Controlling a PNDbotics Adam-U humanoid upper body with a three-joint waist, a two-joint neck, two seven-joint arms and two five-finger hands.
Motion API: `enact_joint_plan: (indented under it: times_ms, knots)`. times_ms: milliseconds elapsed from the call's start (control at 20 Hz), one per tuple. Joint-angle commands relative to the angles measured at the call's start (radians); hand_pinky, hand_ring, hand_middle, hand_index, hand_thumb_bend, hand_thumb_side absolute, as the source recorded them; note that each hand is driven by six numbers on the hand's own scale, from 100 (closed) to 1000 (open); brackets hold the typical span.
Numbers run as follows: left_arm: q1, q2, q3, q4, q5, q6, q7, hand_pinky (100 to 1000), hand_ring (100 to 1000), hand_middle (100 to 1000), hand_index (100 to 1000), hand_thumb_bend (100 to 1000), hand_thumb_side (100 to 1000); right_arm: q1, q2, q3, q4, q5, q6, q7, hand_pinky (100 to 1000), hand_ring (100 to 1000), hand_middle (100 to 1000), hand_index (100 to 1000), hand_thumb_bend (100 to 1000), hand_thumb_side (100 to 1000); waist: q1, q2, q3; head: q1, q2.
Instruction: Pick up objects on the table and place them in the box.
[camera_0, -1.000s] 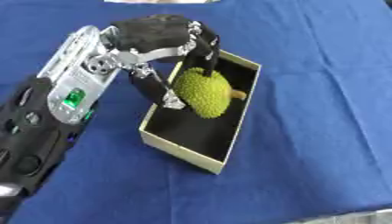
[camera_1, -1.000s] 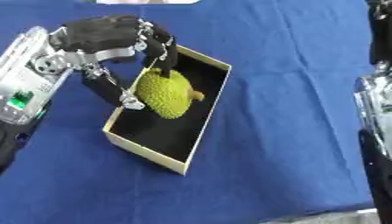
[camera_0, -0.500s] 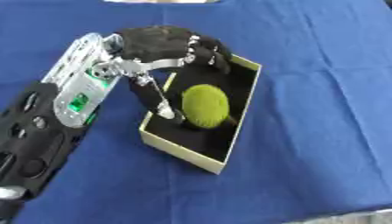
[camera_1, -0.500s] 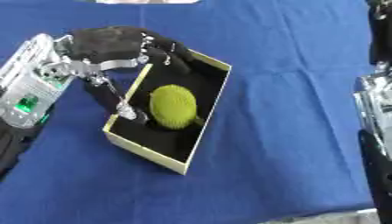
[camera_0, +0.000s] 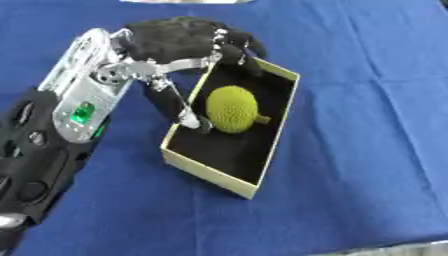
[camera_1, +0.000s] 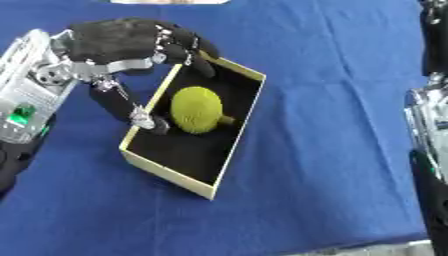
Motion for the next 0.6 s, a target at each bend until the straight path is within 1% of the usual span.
enact_joint_plan:
  times_ms: [50,100,150,250,300,450,500,600]
  knots:
    - [-0.001,0.029,0.064,-0.063,0.046,0.032,0.038,843,698,831,804,495,100,-0.009,-0.017,-0.016,-0.016,0.001,-0.005,-0.007,779,719,619,794,100,544,-0.005,-0.026,0.006,-0.004,-0.002]
    - [0.001,0.038,0.089,-0.076,0.062,0.048,0.054,849,684,835,782,374,100,-0.009,-0.018,-0.016,-0.016,0.001,-0.007,-0.008,779,719,620,794,100,538,-0.005,-0.027,0.007,-0.004,-0.003]
    - [0.009,0.052,0.114,-0.075,0.077,0.063,0.069,851,677,834,772,340,100,-0.008,-0.019,-0.018,-0.016,0.002,-0.009,-0.009,779,719,620,794,100,535,-0.008,-0.030,0.014,-0.009,-0.002]
    - [0.008,0.079,0.170,-0.069,0.112,0.098,0.104,851,677,834,772,340,100,-0.008,-0.020,-0.019,-0.016,0.004,-0.013,-0.011,779,719,620,794,100,535,-0.009,-0.032,0.018,-0.010,-0.002]
    - [0.006,0.091,0.198,-0.069,0.129,0.115,0.121,842,657,821,741,297,100,-0.009,-0.022,-0.018,-0.016,0.004,-0.016,-0.011,779,720,621,795,100,521,-0.010,-0.034,0.021,-0.013,-0.001]
    - [0.001,0.155,0.277,-0.110,0.178,0.164,0.170,830,646,797,715,359,100,-0.008,-0.027,-0.020,-0.016,0.009,-0.028,-0.009,778,720,622,795,100,518,-0.018,-0.036,0.038,-0.024,0.005]
    - [0.004,0.175,0.303,-0.133,0.194,0.180,0.186,821,646,787,709,403,100,-0.008,-0.029,-0.020,-0.016,0.011,-0.030,-0.009,778,720,622,795,100,514,-0.018,-0.036,0.041,-0.026,0.007]
    - [0.016,0.220,0.355,-0.183,0.226,0.212,0.218,814,648,781,711,430,100,-0.006,-0.033,-0.020,-0.016,0.013,-0.033,-0.009,778,720,622,795,100,509,-0.020,-0.036,0.047,-0.028,0.010]
